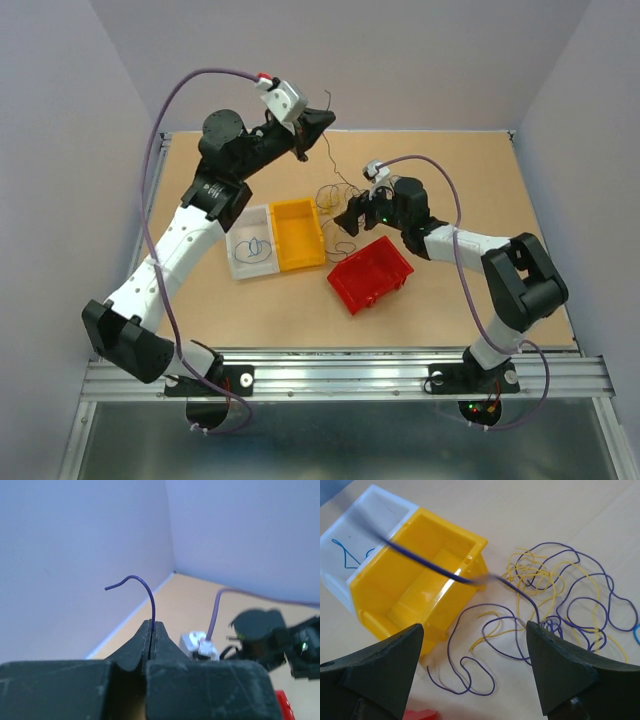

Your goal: Untangle the cables

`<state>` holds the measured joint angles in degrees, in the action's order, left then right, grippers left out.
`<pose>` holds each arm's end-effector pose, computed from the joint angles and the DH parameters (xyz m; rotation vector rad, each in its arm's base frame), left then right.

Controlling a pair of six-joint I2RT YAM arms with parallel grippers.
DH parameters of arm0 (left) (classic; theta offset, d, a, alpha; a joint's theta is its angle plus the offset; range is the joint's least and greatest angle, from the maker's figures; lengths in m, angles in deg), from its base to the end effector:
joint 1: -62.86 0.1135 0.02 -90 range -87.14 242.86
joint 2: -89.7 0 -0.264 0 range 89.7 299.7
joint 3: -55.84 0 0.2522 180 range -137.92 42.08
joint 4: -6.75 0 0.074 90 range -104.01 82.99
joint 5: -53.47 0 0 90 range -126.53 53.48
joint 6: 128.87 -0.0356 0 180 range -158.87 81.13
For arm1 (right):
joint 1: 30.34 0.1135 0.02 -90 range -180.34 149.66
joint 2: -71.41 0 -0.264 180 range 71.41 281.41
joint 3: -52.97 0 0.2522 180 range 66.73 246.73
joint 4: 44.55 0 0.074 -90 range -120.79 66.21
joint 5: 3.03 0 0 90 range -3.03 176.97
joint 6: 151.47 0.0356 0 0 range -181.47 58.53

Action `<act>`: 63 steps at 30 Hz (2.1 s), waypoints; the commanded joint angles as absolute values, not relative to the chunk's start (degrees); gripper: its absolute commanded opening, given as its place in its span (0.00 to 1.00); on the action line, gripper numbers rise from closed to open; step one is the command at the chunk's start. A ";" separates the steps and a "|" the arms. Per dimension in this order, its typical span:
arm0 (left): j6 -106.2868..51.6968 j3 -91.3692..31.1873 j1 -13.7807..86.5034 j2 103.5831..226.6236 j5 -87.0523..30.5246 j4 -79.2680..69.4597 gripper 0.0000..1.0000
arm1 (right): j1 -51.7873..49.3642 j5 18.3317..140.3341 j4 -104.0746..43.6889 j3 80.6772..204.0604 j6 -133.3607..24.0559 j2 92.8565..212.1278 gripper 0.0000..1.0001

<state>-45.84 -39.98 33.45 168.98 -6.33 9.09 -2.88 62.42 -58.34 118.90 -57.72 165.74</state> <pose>0.2628 -0.1687 0.4786 0.8258 1.0246 -0.6610 0.3168 0.1813 0.2300 -0.6829 1.7425 0.7704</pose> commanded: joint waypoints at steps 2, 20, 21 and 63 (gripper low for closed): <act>-45.21 -50.37 33.42 165.11 -11.99 6.36 0.00 | -1.60 61.83 -69.35 123.42 -55.23 169.84 0.90; -39.14 -51.88 33.42 160.62 -13.33 7.76 0.00 | -0.63 69.31 -78.25 120.09 -52.41 168.80 0.71; -37.40 -51.88 33.42 160.80 -12.89 7.93 0.00 | -0.54 69.05 -78.34 120.17 -52.41 168.88 0.73; -31.14 -37.64 33.42 155.53 -5.06 9.96 0.00 | 1.65 60.96 -79.74 121.22 -60.59 166.77 0.85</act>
<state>-32.15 -36.07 33.45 156.79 -7.79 8.04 1.23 64.60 -76.63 118.63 -58.35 164.93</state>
